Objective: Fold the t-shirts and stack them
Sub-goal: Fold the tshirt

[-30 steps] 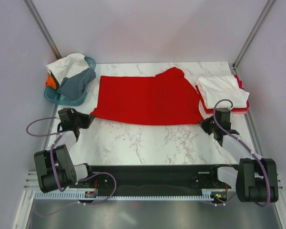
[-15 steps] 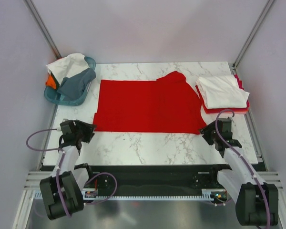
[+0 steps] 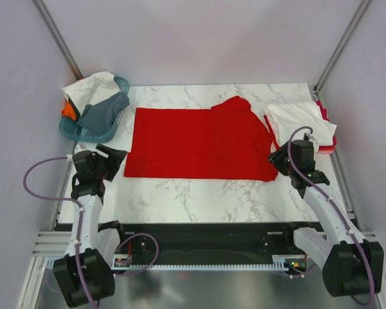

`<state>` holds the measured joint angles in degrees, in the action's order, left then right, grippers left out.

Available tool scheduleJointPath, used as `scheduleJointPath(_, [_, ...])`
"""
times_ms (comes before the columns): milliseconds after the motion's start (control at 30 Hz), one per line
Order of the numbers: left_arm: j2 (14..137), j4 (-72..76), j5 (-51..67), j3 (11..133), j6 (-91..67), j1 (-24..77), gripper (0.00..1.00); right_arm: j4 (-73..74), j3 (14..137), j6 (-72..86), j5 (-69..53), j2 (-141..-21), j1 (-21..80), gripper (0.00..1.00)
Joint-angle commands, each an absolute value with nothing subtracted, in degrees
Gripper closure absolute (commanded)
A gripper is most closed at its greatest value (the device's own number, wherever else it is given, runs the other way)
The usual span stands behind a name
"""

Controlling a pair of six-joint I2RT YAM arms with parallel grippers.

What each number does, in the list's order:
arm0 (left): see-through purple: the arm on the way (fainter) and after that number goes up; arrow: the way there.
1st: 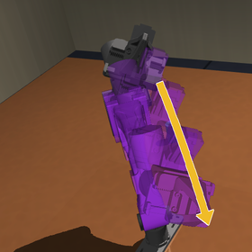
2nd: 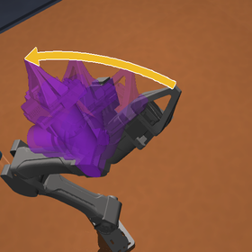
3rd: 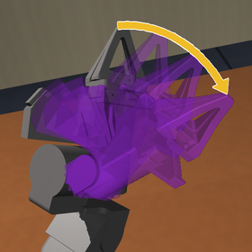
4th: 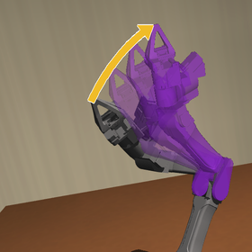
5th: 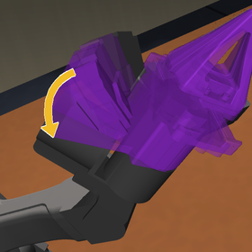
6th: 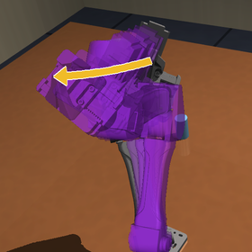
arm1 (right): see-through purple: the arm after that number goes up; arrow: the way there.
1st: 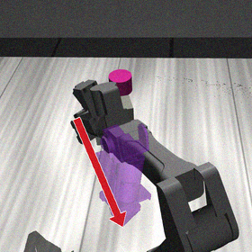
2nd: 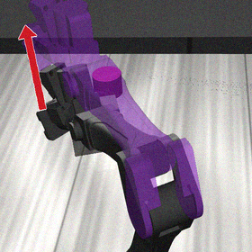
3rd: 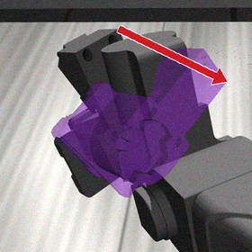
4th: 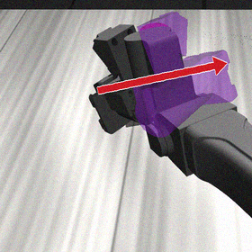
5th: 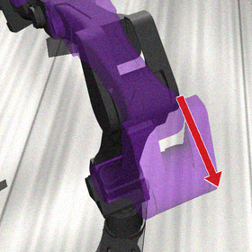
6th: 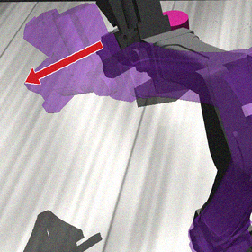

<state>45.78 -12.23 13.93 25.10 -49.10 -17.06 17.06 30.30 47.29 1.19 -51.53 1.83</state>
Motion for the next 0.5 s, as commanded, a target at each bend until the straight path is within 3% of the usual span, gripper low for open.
scheduleJointPath(0, [50.00,-8.36,16.96,31.27,-44.21,-14.77,0.20,10.99,37.07,40.97,0.79,-58.76,5.00,0.51])
scheduleJointPath(167, [60.00,-5.28,11.09,39.10,-43.33,-5.37,0.20,10.64,49.36,36.04,2.02,-71.44,8.34,0.55])
scheduleJointPath(333, [70.03,-2.20,8.97,49.03,-42.54,-3.25,0.20,10.19,59.75,32.70,2.98,-83.83,9.49,0.54])
scheduleJointPath(433, [75.92,-0.27,8.79,53.16,-42.71,-3.16,0.21,10.19,66.86,31.12,3.51,-90.68,9.49,0.48])
scheduleJointPath(467, [77.33,1.91,8.79,54.22,-42.89,-3.08,0.21,10.28,70.63,30.77,3.86,-92.44,9.58,0.41])
